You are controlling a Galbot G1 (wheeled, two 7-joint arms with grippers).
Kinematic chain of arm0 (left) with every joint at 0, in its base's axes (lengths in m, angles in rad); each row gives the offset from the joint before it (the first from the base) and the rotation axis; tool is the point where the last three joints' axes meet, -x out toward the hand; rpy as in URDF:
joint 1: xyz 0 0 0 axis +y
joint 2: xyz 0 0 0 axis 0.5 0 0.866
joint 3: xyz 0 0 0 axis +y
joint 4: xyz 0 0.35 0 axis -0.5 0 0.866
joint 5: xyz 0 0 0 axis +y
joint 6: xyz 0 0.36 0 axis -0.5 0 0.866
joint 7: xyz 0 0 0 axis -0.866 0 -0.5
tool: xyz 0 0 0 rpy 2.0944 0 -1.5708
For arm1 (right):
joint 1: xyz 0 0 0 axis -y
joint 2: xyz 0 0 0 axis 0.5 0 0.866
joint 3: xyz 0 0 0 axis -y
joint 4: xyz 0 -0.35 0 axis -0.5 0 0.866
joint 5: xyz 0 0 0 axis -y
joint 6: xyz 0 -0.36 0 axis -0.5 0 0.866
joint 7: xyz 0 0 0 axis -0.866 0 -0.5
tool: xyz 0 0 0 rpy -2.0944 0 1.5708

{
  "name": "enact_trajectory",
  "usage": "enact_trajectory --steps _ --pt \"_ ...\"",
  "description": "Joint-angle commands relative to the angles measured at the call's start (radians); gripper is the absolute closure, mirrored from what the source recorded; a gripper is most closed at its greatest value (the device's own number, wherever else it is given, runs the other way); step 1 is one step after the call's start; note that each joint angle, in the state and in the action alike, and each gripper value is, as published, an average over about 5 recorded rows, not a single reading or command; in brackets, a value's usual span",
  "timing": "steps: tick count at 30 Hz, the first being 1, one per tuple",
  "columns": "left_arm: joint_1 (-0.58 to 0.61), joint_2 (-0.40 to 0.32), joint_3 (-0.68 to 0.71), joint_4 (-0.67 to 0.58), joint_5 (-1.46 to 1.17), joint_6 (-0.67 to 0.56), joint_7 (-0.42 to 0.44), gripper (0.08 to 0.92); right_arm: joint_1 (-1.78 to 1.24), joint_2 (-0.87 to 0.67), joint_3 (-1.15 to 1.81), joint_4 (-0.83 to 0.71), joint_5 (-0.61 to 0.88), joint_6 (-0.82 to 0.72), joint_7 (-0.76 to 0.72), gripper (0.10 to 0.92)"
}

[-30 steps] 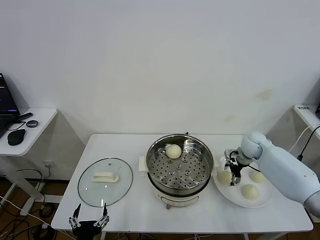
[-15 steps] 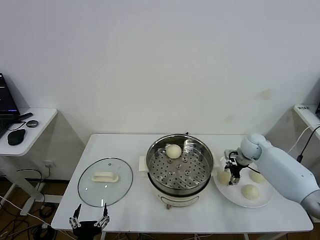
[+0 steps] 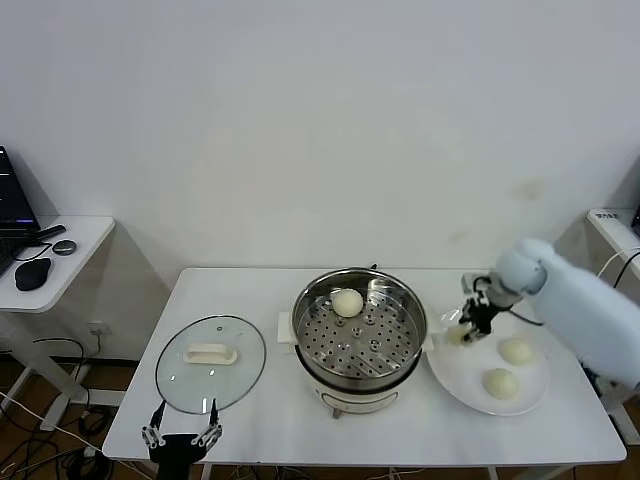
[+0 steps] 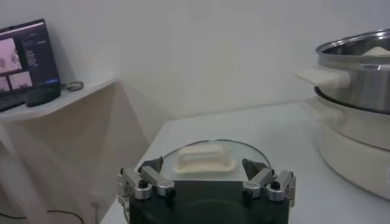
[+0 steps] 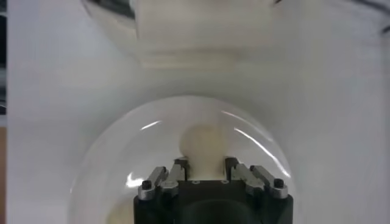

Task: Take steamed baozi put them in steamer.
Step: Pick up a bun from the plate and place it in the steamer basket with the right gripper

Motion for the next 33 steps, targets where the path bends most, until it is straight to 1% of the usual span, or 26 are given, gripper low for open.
enact_trajectory --steps 1,4,7,16,20,24,33 --pt "-0.013 0.011 0.004 -0.020 0.005 0.010 -0.008 0.177 0.567 -0.063 -0.409 0.176 0.299 -0.084 -0.068 0.632" --pt "-0.017 0.016 0.009 -0.028 0.006 0.015 -0.014 0.177 0.689 0.014 -0.494 0.191 0.372 -0.122 -0.076 0.627" --pt "-0.015 0.017 0.009 -0.036 0.008 0.026 -0.026 0.177 0.721 0.107 -0.521 0.196 0.426 -0.173 -0.073 0.626" --pt "0.007 0.007 0.029 -0.071 0.028 0.049 -0.047 0.177 0.629 0.389 -0.532 0.140 0.519 -0.304 -0.028 0.619" --pt "0.012 0.003 0.039 -0.082 0.020 0.054 -0.049 0.177 0.583 0.493 -0.550 0.088 0.519 -0.337 -0.010 0.622" --pt "0.018 0.005 0.050 -0.090 0.008 0.059 -0.047 0.177 0.525 0.563 -0.560 0.038 0.497 -0.352 0.012 0.622" --pt "0.003 0.002 0.035 -0.082 -0.016 0.065 -0.049 0.177 0.400 0.637 -0.562 -0.029 0.406 -0.379 0.055 0.618"
